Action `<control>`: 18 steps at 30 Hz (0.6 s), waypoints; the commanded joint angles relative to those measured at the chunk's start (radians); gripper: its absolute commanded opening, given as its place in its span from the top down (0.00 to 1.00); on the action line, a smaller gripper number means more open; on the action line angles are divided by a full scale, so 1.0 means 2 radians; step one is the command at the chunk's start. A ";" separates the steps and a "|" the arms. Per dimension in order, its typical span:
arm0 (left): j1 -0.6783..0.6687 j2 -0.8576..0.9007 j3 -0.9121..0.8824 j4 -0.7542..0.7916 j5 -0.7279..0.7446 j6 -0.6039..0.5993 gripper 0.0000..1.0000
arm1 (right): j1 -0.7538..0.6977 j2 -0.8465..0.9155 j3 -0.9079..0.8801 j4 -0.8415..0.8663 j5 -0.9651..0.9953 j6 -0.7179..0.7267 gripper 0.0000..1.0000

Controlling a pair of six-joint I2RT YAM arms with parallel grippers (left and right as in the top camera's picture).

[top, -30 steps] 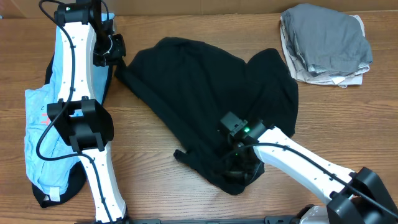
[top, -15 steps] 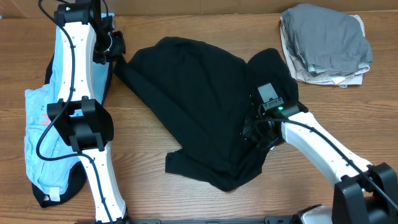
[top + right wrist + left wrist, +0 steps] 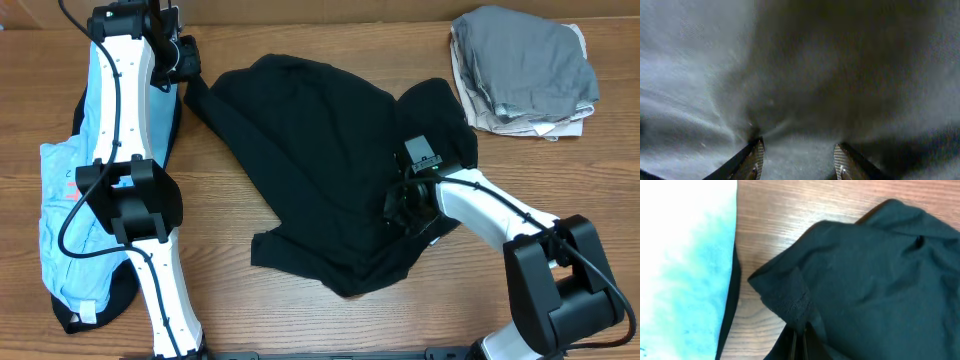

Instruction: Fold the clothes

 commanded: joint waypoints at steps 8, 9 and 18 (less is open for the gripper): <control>0.002 -0.016 0.001 -0.083 0.022 0.000 0.96 | -0.099 0.064 0.005 0.090 -0.014 -0.084 0.52; 0.001 -0.016 0.001 -0.092 0.024 0.000 0.96 | -0.106 0.065 0.011 0.092 -0.017 -0.087 0.53; -0.020 -0.015 0.001 -0.163 0.014 0.001 0.96 | -0.117 0.082 0.086 0.090 -0.021 -0.122 0.57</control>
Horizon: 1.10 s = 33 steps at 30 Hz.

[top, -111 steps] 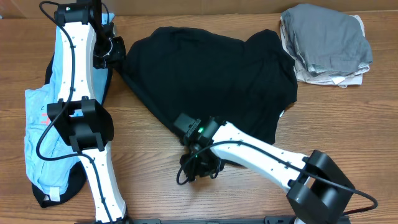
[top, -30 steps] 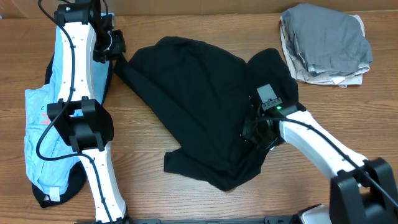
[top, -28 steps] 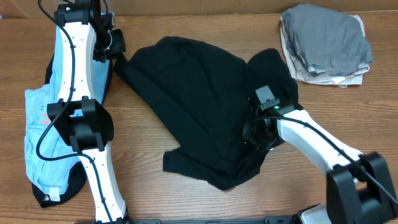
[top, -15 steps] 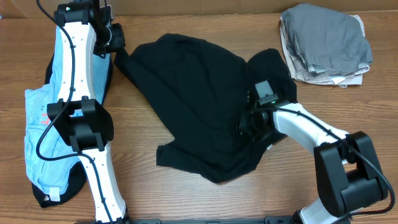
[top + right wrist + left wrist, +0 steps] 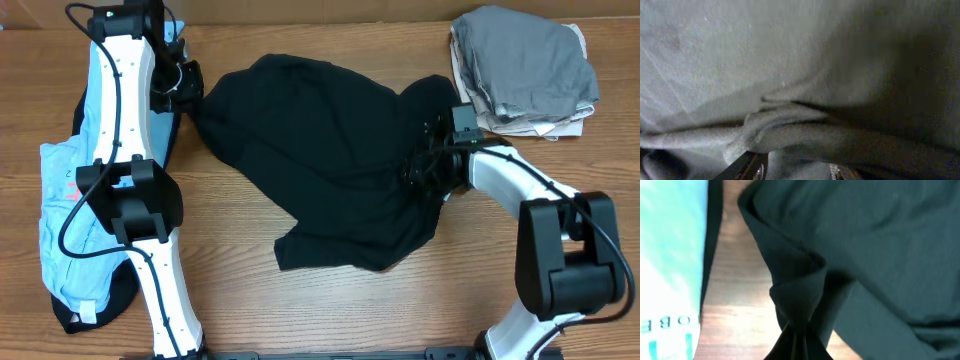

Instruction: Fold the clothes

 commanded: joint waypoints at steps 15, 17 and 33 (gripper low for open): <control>-0.054 -0.015 -0.096 0.001 -0.047 -0.022 0.96 | -0.003 0.083 0.156 -0.025 0.028 -0.046 0.60; -0.054 -0.015 -0.119 0.015 -0.047 -0.022 0.96 | -0.003 0.083 0.165 -0.029 0.031 -0.047 0.60; -0.052 -0.015 -0.139 0.076 -0.051 -0.026 0.96 | -0.003 0.009 0.291 -0.346 0.000 -0.056 0.37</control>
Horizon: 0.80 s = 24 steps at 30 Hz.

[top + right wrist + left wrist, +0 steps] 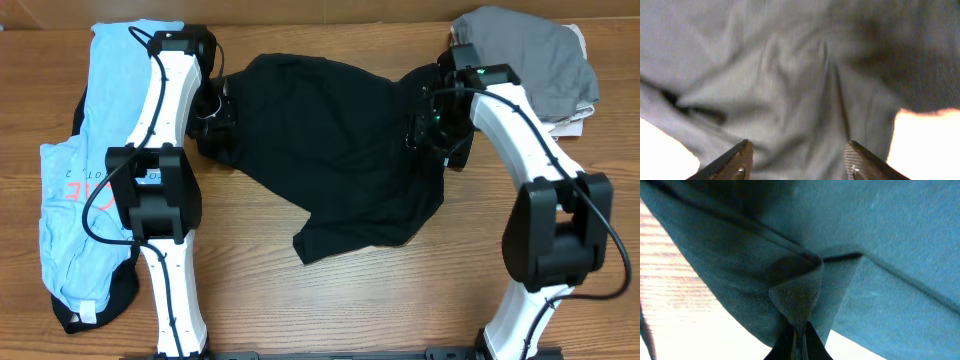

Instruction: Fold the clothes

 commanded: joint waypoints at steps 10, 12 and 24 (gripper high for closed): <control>0.004 -0.021 0.009 0.030 -0.007 -0.007 0.96 | 0.002 -0.150 0.003 -0.136 -0.021 0.017 0.38; 0.004 -0.025 0.017 0.030 -0.008 -0.007 0.96 | 0.012 -0.174 -0.017 -0.148 -0.020 0.032 0.38; 0.004 -0.066 0.053 0.031 -0.010 0.001 0.96 | 0.173 -0.226 -0.237 -0.003 0.002 0.184 0.32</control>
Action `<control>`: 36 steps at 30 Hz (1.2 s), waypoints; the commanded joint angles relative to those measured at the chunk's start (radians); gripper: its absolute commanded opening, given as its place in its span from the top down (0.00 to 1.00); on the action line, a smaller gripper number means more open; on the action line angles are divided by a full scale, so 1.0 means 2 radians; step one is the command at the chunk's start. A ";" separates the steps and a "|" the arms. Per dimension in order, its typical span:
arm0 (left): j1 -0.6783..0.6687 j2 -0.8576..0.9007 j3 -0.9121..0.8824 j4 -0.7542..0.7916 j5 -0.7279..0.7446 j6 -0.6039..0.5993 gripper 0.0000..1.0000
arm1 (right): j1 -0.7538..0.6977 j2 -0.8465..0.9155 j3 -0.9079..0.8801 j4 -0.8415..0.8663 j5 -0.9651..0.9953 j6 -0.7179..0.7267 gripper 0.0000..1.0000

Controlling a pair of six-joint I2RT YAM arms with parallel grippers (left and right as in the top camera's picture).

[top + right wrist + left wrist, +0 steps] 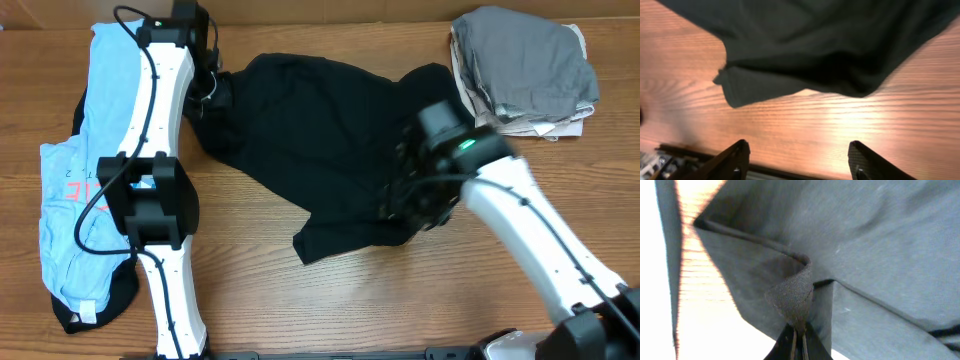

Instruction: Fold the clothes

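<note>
A black shirt [320,140] lies crumpled across the middle of the wooden table. Its left end is pinched in my left gripper [215,85], which is shut on a fold of the cloth [792,295]. My right gripper [405,200] hovers over the shirt's lower right part, open and empty. In the right wrist view its fingers [735,160] stand wide apart above bare wood, with the shirt's lower edge [805,60] ahead of them.
A light blue shirt [70,190] lies along the left edge over a dark garment. A stack of folded grey clothes [525,70] sits at the back right. Bare wood [330,300] runs along the table's front.
My right gripper has left the shirt's upper right edge and now hangs open over its lower right part. My left gripper, still shut on the cloth, has shifted slightly toward the back.
First my left gripper held the shirt's left end at the back while the right one pressed open into its lower right. Then the right gripper was at the shirt's right edge, drawing it rightward. By now the shirt lies more bunched, and the right gripper is free.
</note>
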 commanded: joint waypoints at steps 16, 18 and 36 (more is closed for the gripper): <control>0.005 -0.036 0.015 -0.003 -0.006 0.001 0.96 | 0.037 -0.003 -0.246 0.262 0.043 0.131 0.32; 0.004 -0.036 0.015 -0.005 -0.006 0.001 0.96 | 0.033 -0.002 -0.257 0.276 0.054 0.130 0.32; 0.004 -0.036 0.015 -0.005 -0.005 0.001 0.96 | 0.031 0.018 -0.264 0.340 0.077 0.109 0.26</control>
